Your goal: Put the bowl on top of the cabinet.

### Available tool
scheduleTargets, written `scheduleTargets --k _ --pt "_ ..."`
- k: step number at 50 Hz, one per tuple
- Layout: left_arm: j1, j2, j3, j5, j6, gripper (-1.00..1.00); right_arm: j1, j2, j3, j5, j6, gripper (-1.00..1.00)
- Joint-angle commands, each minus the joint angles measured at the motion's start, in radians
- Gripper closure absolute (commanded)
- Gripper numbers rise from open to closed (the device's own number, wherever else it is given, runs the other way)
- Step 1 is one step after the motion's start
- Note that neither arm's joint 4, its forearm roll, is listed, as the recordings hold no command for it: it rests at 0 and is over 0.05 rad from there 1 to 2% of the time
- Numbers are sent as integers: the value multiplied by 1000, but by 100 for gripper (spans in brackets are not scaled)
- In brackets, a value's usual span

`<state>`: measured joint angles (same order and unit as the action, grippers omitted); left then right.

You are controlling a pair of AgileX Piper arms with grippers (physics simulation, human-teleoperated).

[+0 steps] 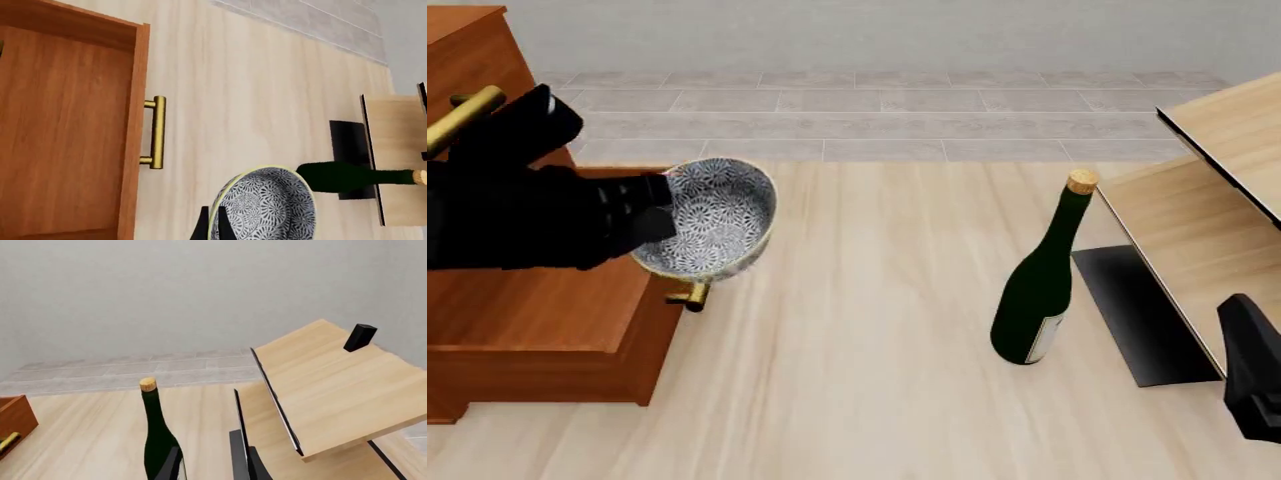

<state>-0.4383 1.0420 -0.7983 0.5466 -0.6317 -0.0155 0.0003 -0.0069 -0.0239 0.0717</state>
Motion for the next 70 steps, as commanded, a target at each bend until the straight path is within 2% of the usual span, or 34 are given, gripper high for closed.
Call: scheduleTargets --k 1,2,7,9,14,19,20,25,26,30,32,40,47,58,63,70 --pt "98 -1 -112 174 -25 100 0 0 -1 0 -2 -100" --pt "139 5 -128 208 -30 100 0 0 2 -3 -1 -100" --pt "127 18 -155 246 -84 100 1 0 2 -2 -2 -100" --pt "133 28 -176 273 -89 100 2 0 3 -3 -4 -100" --pt "175 36 -178 314 -154 100 3 0 -1 2 -5 -100" --pt "175 41 -199 342 -199 100 5 0 -1 4 -6 -100" --pt "158 47 -219 359 -226 100 6 0 0 3 -6 -100" --pt "212 56 -268 417 -229 100 8 0 -2 7 -7 -100" --pt "200 70 -292 429 -235 100 9 0 -3 8 -8 -100" --pt "319 83 -362 506 -189 100 9 0 -4 9 -9 -100" --pt "298 96 -413 519 -193 100 9 0 -2 7 -9 -100" --pt "356 123 -592 618 -184 100 8 0 1 3 -8 -100" --pt "400 148 -697 671 -173 100 6 0 1 2 -7 -100" --pt "417 161 -759 673 -210 100 7 0 -2 4 -9 -100" --pt "429 170 -779 673 -250 100 7 0 0 3 -10 -100" --pt "486 191 -836 673 -299 100 7 0 2 1 -10 -100"
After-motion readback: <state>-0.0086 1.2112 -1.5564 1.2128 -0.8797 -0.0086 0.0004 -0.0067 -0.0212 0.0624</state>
